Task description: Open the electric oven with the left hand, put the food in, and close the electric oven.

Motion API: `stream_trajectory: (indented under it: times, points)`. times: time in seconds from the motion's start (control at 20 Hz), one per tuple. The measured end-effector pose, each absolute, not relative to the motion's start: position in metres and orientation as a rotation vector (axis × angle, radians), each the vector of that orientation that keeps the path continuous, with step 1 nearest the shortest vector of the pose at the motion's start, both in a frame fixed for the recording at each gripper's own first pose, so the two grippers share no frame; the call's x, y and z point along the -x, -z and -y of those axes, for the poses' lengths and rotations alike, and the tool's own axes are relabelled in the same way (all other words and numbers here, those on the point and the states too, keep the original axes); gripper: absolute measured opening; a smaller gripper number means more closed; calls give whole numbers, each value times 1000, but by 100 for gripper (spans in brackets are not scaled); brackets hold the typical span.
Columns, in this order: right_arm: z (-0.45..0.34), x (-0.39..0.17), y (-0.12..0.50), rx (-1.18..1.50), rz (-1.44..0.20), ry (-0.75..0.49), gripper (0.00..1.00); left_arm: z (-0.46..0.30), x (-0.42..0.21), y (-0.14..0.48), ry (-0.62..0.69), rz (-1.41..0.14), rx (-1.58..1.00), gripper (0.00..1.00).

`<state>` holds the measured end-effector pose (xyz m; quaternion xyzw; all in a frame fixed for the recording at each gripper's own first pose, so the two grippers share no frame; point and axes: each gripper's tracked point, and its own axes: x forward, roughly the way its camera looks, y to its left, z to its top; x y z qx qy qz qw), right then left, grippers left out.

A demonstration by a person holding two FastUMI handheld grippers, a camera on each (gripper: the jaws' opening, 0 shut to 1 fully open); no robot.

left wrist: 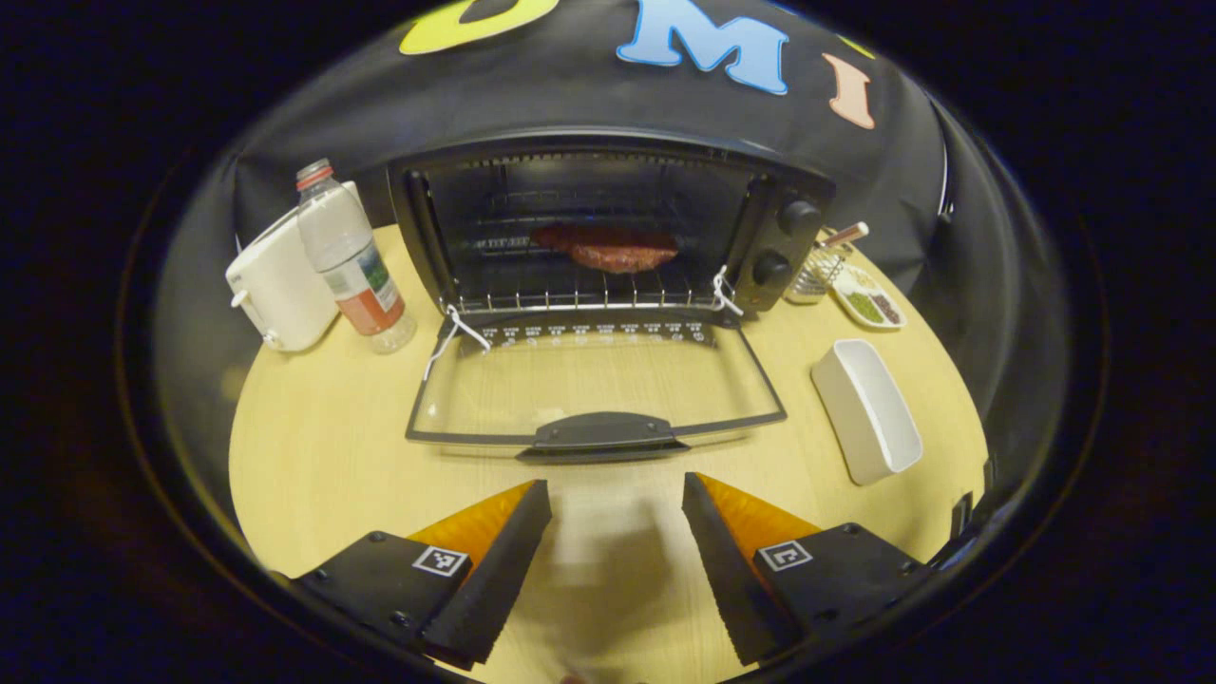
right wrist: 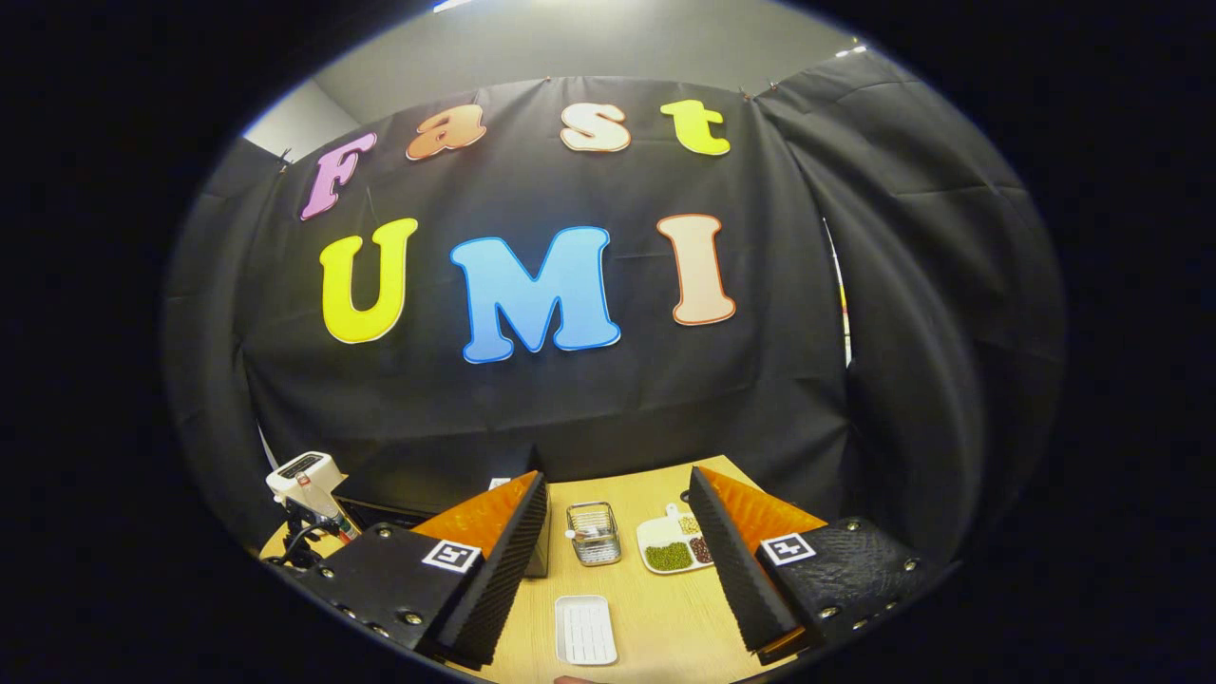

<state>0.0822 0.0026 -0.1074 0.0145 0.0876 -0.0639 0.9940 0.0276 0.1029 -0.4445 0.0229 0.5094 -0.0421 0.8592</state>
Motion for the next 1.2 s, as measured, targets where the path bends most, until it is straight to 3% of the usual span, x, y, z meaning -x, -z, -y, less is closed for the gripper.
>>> stream_trajectory:
  times: [0.75,1.2]
  points:
    - [18,-96,111,-18,-207,173,92,-104,-48,488,92,-1265,-46,92]
    - [2,-101,113,-9,-202,135,92,-103,-47,484,94,-1288,-48,99]
